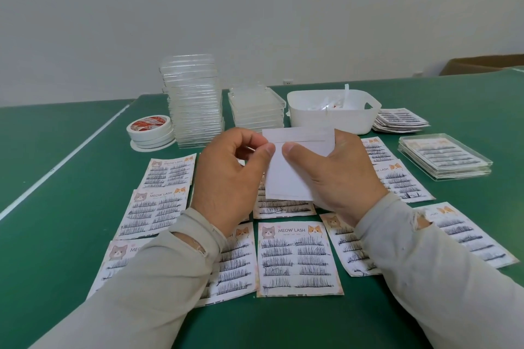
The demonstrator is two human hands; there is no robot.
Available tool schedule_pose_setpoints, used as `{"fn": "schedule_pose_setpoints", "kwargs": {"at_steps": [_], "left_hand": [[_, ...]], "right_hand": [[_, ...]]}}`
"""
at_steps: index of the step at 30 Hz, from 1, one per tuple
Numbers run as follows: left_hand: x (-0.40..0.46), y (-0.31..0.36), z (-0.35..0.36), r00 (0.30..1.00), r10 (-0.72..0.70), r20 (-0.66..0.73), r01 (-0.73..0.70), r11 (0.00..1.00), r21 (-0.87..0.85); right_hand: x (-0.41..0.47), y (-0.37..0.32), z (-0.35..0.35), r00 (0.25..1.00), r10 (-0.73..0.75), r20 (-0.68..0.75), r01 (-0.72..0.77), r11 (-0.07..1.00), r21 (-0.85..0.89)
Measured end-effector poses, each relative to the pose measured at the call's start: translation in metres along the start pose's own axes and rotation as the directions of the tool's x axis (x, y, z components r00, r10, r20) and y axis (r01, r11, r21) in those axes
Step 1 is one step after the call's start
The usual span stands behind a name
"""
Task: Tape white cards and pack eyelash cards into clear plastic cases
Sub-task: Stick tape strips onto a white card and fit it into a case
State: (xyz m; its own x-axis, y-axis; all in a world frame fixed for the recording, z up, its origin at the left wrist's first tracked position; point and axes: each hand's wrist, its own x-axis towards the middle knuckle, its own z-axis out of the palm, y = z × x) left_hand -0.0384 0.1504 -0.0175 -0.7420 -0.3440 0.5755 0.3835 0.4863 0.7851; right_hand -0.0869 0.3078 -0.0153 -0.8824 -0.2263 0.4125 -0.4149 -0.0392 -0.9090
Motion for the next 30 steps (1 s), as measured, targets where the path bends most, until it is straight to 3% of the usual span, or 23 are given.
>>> {"fn": "schedule_pose_setpoints", "kwargs": {"at_steps": [10,17,23,25,28,30], "left_hand": [[0.0003,0.0017,-0.0012,0.999,-0.017,-0.04,0.016,1.0,-0.024],[0.0012,-0.0006,-0.0021,1.0,0.006,0.01,-0.006,0.997,0.076],[0.0001,0.0003,0.0001,0.994,0.069,0.085,-0.083,0.98,0.18],[0.0004,0.0001,0.0008,0.994,0.086,0.068,-0.096,0.983,0.157],[0.0041,-0.0017,-0.0015,1.0,0.005,-0.001,-0.005,0.998,0.068],[0.005,-0.0012,-0.0032,0.999,-0.043,-0.004,0.043,0.999,-0.014]], "right_hand": [[-0.0009,-0.0019,-0.0011,1.0,-0.026,0.014,0.026,1.0,0.004],[-0.0039,-0.0082,0.0002,0.991,-0.128,0.031,0.131,0.957,-0.26],[-0.0055,-0.0078,0.0036,0.987,-0.155,0.044,0.16,0.928,-0.335],[-0.0031,-0.0077,0.0019,0.993,-0.117,0.013,0.116,0.953,-0.28],[0.0,-0.0075,-0.0016,1.0,-0.011,-0.028,0.009,0.997,-0.082],[0.0005,-0.0071,-0.0024,0.999,0.024,-0.031,-0.025,0.999,-0.042]]}}
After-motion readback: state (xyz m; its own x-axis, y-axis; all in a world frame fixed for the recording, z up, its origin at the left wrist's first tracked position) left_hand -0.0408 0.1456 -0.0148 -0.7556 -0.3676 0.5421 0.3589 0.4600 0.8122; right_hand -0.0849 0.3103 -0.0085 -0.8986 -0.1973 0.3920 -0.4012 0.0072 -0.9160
